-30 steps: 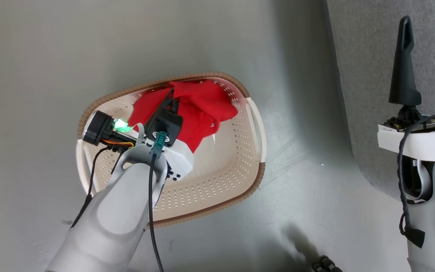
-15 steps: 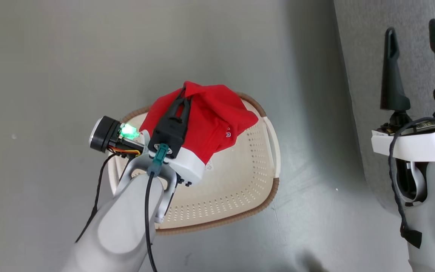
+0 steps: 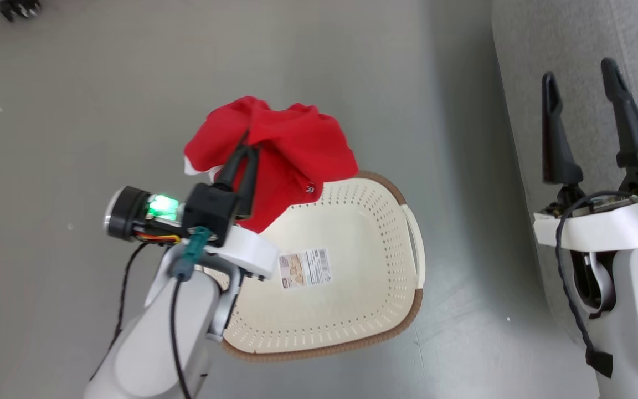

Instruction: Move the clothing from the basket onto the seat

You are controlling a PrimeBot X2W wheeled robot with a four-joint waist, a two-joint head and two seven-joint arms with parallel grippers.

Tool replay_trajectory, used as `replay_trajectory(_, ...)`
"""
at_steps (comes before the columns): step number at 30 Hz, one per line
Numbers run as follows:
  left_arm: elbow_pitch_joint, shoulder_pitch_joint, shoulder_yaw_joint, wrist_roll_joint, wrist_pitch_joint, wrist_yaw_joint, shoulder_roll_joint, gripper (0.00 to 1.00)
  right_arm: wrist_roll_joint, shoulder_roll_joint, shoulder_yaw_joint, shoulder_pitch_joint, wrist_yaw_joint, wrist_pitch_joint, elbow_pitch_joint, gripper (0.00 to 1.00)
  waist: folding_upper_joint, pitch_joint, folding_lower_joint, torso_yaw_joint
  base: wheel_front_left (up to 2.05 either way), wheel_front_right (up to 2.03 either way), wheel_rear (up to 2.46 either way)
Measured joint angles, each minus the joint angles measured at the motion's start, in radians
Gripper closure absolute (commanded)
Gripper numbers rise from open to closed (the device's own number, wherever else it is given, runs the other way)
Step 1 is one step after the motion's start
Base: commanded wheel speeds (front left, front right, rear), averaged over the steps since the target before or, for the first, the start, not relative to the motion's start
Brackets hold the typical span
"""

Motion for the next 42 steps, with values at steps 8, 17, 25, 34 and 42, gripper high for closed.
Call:
replay_trajectory(8,-0.072,0.045,0.050,-0.022,0.000,0.008,0.032,1.00,0.001,-0.011,0.022,0.021,0.000,-0.001,0.023,0.00,0.0000,-0.070,0.0000,0.022,0.00,0.00,0.00)
replay_trajectory(17,-0.130,0.099,0.084,-0.026,0.000,0.008,0.078,1.00,0.005,-0.028,0.062,0.064,0.000,-0.001,0.052,0.00,0.0001,-0.167,0.0000,0.048,0.00,0.00,0.00)
replay_trajectory(25,-0.146,0.128,0.082,-0.038,-0.007,-0.030,0.105,1.00,0.018,-0.046,0.140,0.114,0.000,0.013,0.087,0.00,0.0000,-0.268,0.0000,0.071,0.00,0.00,0.00)
replay_trajectory(34,-0.152,0.138,0.069,-0.052,-0.007,-0.081,0.123,1.00,0.045,-0.075,0.243,0.172,0.000,0.041,0.117,0.00,0.0000,-0.363,0.0000,0.089,0.00,0.00,0.00)
replay_trajectory(42,-0.170,0.137,0.036,-0.052,-0.007,-0.123,0.122,1.00,0.093,-0.095,0.404,0.193,0.000,0.077,0.128,0.00,0.0001,-0.434,0.0000,0.103,0.00,0.00,0.00)
